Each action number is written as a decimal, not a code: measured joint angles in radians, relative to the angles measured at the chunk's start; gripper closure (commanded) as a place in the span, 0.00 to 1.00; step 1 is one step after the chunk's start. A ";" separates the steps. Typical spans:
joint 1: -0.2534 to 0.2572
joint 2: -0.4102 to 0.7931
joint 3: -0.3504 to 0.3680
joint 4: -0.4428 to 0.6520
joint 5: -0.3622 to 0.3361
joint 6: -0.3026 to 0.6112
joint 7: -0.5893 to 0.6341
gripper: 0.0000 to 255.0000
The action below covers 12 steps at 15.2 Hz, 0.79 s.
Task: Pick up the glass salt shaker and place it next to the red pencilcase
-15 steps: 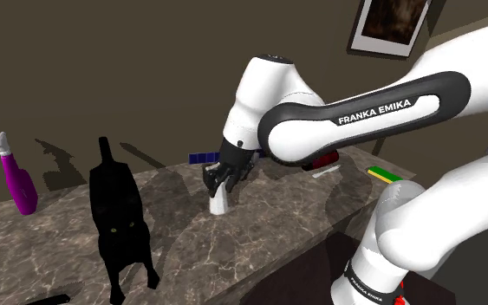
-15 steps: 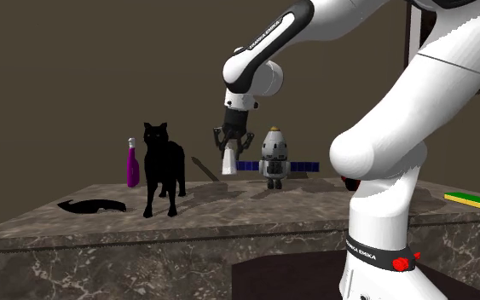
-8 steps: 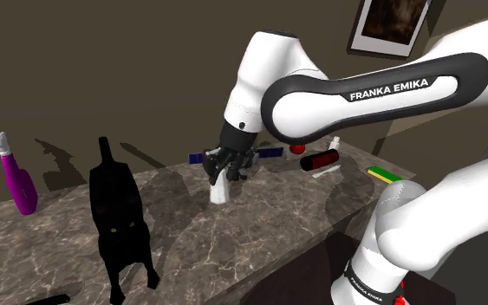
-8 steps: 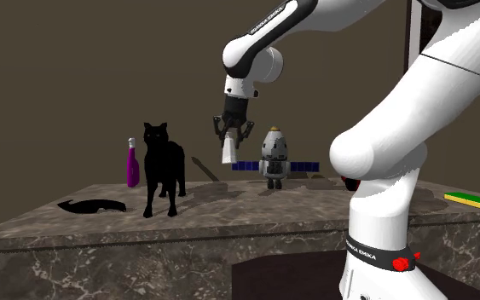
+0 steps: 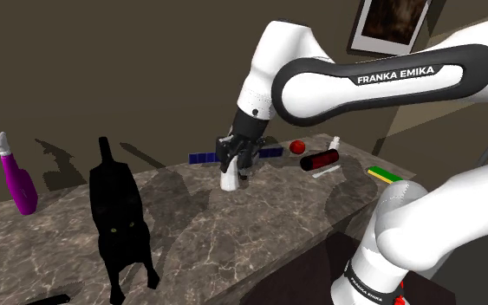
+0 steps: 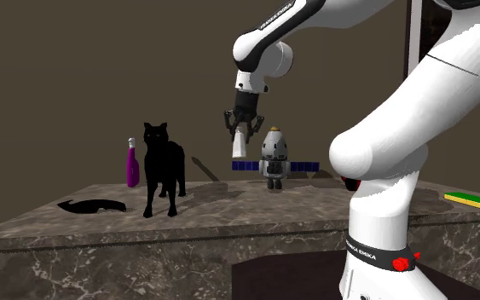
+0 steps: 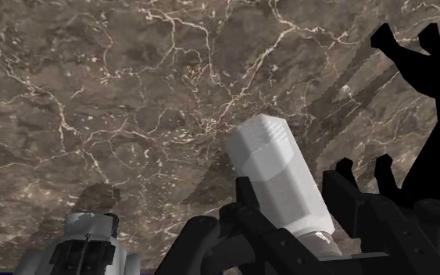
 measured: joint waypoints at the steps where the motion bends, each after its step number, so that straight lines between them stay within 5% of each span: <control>1: -0.004 -0.019 -0.025 -0.013 -0.005 -0.009 -0.025 1.00; 12: -0.105 -0.099 -0.290 -0.098 -0.101 -0.027 -0.313 1.00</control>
